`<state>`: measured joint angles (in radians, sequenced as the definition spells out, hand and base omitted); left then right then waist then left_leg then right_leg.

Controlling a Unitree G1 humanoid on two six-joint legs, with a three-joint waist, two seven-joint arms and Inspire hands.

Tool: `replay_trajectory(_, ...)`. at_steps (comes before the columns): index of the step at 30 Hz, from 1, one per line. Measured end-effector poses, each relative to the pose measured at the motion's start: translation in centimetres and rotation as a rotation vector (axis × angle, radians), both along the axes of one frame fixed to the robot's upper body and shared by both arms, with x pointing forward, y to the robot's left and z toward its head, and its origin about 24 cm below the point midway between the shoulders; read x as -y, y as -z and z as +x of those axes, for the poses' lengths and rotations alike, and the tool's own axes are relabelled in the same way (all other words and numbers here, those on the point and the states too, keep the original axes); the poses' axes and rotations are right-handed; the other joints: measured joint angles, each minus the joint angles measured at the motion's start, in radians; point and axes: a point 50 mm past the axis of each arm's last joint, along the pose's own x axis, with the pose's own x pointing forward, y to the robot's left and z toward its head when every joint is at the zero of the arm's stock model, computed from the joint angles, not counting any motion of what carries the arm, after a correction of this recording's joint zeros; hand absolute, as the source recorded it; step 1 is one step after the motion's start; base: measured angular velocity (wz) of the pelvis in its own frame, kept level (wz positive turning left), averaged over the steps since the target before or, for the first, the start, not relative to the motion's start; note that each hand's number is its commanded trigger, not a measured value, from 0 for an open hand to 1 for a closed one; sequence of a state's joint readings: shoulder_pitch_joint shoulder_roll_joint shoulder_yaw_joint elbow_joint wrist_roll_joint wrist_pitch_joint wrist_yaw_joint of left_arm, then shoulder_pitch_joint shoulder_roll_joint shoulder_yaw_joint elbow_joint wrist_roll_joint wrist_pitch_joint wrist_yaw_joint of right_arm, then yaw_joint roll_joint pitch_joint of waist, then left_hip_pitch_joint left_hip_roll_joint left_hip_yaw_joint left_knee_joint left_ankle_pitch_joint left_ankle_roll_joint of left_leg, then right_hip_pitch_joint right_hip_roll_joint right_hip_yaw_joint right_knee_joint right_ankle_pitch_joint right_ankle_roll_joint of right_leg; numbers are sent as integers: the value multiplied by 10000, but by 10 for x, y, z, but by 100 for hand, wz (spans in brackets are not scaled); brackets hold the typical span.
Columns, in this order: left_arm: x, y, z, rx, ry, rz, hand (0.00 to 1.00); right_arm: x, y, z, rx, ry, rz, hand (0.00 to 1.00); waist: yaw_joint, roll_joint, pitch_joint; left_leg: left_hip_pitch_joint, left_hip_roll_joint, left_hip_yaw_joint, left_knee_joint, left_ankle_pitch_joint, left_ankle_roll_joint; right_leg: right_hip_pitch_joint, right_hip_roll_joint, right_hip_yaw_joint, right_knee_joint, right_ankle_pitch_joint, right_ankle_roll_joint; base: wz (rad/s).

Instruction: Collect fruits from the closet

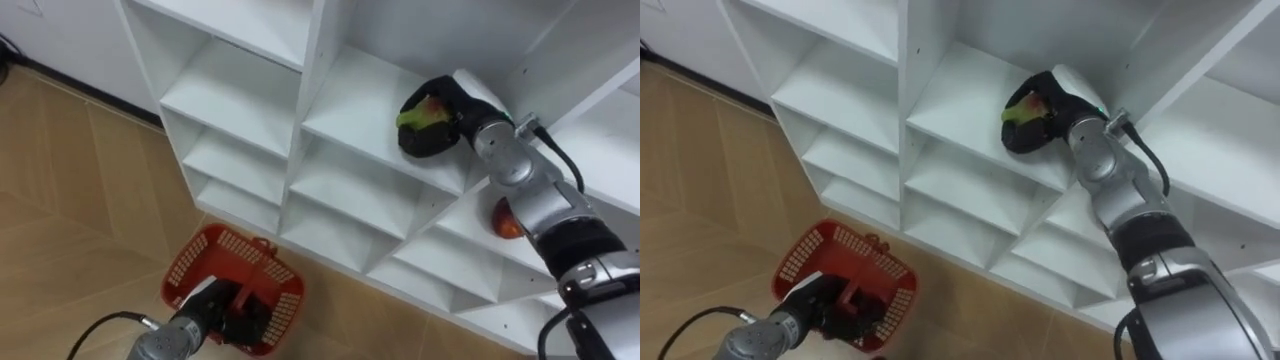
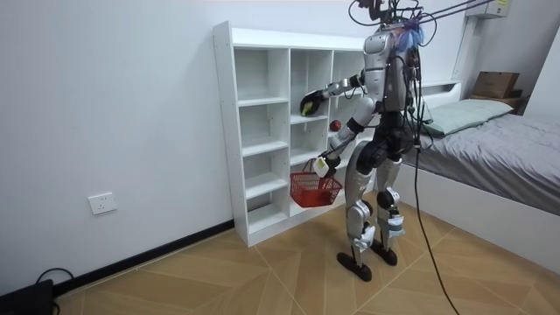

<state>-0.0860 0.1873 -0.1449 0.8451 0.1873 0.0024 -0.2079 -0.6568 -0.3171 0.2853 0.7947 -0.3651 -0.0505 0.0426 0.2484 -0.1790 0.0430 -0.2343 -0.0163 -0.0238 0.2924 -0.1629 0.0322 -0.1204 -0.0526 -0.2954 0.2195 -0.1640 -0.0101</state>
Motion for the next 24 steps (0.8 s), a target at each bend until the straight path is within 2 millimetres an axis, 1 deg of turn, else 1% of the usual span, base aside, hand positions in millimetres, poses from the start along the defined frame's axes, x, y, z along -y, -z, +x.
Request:
replay_trajectory(1, 2, 0, 0, 8, -12, -53, 100, -3, -2, -1, 137, -179, -93, 100, -80, 88, -48, 2, -4, 2, 0, 1, 2, 4, -11, -1, 1, 0, 0, 0)
replay_trajectory(2, 3, 0, 0, 20, -13, -63, 100, -4, -3, -2, 225, -274, -205, 100, -113, 133, -73, 7, -5, 9, 0, 2, 3, 9, -16, 7, 1, 0, 0, 0)
replay_trajectory(3, 5, 1, 0, 30, 22, -95, 100, -8, -4, -5, 431, -502, -449, 100, -172, 212, -131, 26, -4, 31, -1, 2, 3, 13, -45, 60, 5, 0, 0, -5)
replay_trajectory(6, 9, 1, 1, 47, 139, -146, 100, -18, -7, -12, 933, -1152, -786, 100, -241, 329, -196, 186, 32, 234, -16, 4, 5, 76, -56, 280, 5, -1, 1, -18)
replay_trajectory(10, 12, -1, 2, 201, 236, -248, 100, -24, -6, -20, 1197, -1529, -626, 100, -343, 355, -198, 420, 39, 343, -23, 3, 5, 286, -52, 392, -8, -1, 1, -7)
replay_trajectory(12, 12, -3, 4, 346, 166, -367, 100, -28, -12, -22, 1467, -1699, -508, 100, -563, 401, -189, 457, 44, 370, -58, -5, 12, 312, -40, 428, 10, 10, 14, 2)
replay_trajectory(13, 12, -4, 4, 365, 79, -454, 100, -29, -13, -23, 1562, -1747, -463, 100, -591, 415, -190, 462, 51, 392, -63, 0, 21, 309, -34, 443, 9, 27, 14, -5)
replay_trajectory(15, 13, -3, 3, 387, -64, -598, 100, -35, -22, -27, 2001, -2007, -313, 100, -800, 509, -206, 491, 76, 489, -57, 16, 47, 313, 14, 462, 13, 90, 18, -11)
replay_trajectory(17, 15, -3, 4, 445, -139, -605, 100, -39, -27, -31, 2302, -2222, -238, 100, -886, 589, -218, 529, 105, 589, -57, 21, 56, 311, 4, 485, 17, 143, 16, -16)
replay_trajectory(18, 16, -3, 4, 493, -205, -611, 100, -41, -29, -35, 2458, -2331, -199, 100, -924, 625, -238, 555, 126, 668, -60, 18, 59, 311, 4, 529, 18, 161, 11, -22)
replay_trajectory(19, 17, -4, 5, 546, -310, -685, 100, -43, -30, -39, 2546, -2464, -144, 100, -977, 649, -236, 580, 153, 744, -60, 18, 59, 304, 6, 602, 21, 180, 1, -18)
replay_trajectory(22, 20, -6, 7, 702, -377, -781, 100, -47, -29, -46, 2541, -2723, -109, 100, -1076, 703, -232, 598, 204, 832, -63, 17, 57, 287, 38, 690, 13, 216, -22, -13)
replay_trajectory(24, 25, -6, 8, 763, -441, -942, 100, -48, -25, -52, 2390, -2890, -42, 100, -1116, 824, -236, 653, 230, 916, -81, 16, 54, 291, 50, 757, 20, 231, -38, -10)
